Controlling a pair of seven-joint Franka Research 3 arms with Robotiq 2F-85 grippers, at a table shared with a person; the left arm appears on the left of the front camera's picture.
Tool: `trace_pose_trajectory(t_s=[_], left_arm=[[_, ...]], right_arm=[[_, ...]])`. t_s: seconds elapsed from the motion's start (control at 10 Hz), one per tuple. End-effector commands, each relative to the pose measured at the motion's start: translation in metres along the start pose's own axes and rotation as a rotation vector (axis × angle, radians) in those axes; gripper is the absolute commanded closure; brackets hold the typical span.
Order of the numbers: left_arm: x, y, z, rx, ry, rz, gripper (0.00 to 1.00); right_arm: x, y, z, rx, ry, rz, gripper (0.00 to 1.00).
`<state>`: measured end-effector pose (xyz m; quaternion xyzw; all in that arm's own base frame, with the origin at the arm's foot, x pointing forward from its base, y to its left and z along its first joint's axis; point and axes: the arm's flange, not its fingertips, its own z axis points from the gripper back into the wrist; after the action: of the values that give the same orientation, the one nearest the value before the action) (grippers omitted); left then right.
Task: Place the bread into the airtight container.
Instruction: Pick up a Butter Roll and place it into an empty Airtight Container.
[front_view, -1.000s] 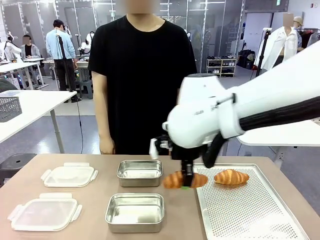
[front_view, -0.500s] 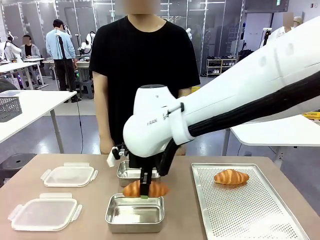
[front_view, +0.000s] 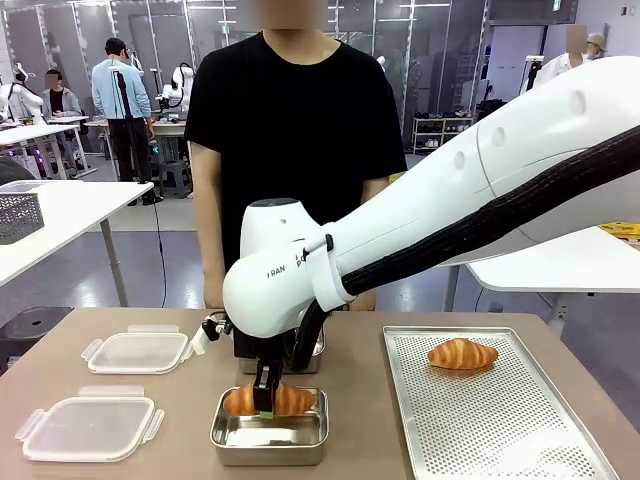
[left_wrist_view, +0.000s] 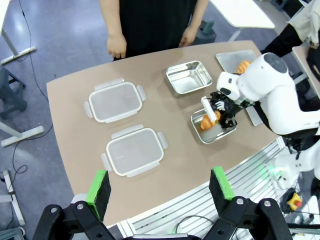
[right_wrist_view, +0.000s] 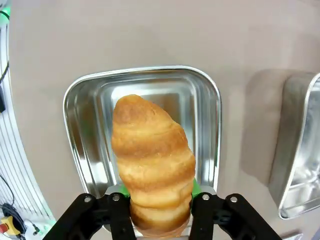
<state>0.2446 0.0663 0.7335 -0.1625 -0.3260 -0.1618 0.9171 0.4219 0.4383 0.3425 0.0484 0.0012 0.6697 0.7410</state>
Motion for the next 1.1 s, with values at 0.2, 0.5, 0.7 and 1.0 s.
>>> trace_pose_trajectory(t_s=[0.2, 0.5, 0.7, 1.0], left_arm=[[0.001, 0.000, 0.002, 0.002, 0.001, -0.011, 0.00], [0.001, 0.000, 0.002, 0.002, 0.001, -0.011, 0.00], [0.001, 0.000, 0.002, 0.002, 0.001, -0.011, 0.00], [0.001, 0.000, 0.002, 0.002, 0.001, -0.011, 0.00]], right_arm=[[0.000, 0.012, 0.000, -0.015, 0.022, -0.016, 0.24], [-0.003, 0.011, 0.003, -0.017, 0.020, -0.015, 0.00], [-0.008, 0.009, 0.006, -0.021, 0.005, -0.033, 0.00], [-0.003, 0.002, 0.006, -0.006, 0.003, -0.004, 0.00]])
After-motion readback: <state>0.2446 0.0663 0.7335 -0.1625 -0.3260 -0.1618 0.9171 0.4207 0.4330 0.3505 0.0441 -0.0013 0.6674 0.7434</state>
